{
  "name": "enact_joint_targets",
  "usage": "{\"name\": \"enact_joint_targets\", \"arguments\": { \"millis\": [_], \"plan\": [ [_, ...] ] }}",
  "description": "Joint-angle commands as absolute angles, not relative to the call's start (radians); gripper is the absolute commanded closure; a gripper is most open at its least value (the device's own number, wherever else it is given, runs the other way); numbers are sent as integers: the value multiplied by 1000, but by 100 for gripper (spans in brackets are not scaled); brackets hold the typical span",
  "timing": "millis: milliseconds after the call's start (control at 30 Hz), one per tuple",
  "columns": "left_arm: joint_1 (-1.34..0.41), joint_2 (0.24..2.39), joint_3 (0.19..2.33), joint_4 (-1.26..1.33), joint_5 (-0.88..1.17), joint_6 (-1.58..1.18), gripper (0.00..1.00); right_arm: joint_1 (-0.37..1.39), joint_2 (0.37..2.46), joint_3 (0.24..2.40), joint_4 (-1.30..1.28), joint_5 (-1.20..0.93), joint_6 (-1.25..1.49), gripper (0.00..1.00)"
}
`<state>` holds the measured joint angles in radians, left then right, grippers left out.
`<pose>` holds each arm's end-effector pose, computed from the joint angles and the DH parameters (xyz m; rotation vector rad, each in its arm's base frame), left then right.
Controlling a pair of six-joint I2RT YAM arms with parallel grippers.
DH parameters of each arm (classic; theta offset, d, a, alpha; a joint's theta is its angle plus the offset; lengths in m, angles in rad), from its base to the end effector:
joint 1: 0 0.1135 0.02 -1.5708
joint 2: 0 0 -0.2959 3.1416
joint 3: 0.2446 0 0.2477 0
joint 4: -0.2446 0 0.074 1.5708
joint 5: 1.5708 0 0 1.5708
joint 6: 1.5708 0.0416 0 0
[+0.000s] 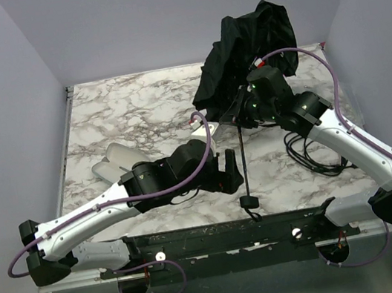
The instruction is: Open the umbrella
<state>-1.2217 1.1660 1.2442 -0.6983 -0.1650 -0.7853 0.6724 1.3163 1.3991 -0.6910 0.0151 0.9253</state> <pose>0.0858 -0.2157 0.3972 0.4101 2.3101 -0.9134 0.2155 0.1707 0.4135 0.3018 2.3012 0.8563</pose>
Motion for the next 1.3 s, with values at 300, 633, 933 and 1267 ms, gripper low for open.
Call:
{"name": "enact_joint_targets", "arguments": {
  "millis": [300,633,933,1267],
  "plan": [
    [-1294,1295,1384,-806,-237,-768,33,680,1304,1439,-641,77,913,99],
    [-1297,1267,1528,-1006,-434,-754,15,681,1281,1416,-650,96,909,99],
    [-1297,1259,1572,-935,-325,-724,14,681,1286,1409,-643,117,919,99],
    [-1340,1368,1603,-879,-240,-735,15,683,1288,1409,-642,133,922,99]
  ]
}}
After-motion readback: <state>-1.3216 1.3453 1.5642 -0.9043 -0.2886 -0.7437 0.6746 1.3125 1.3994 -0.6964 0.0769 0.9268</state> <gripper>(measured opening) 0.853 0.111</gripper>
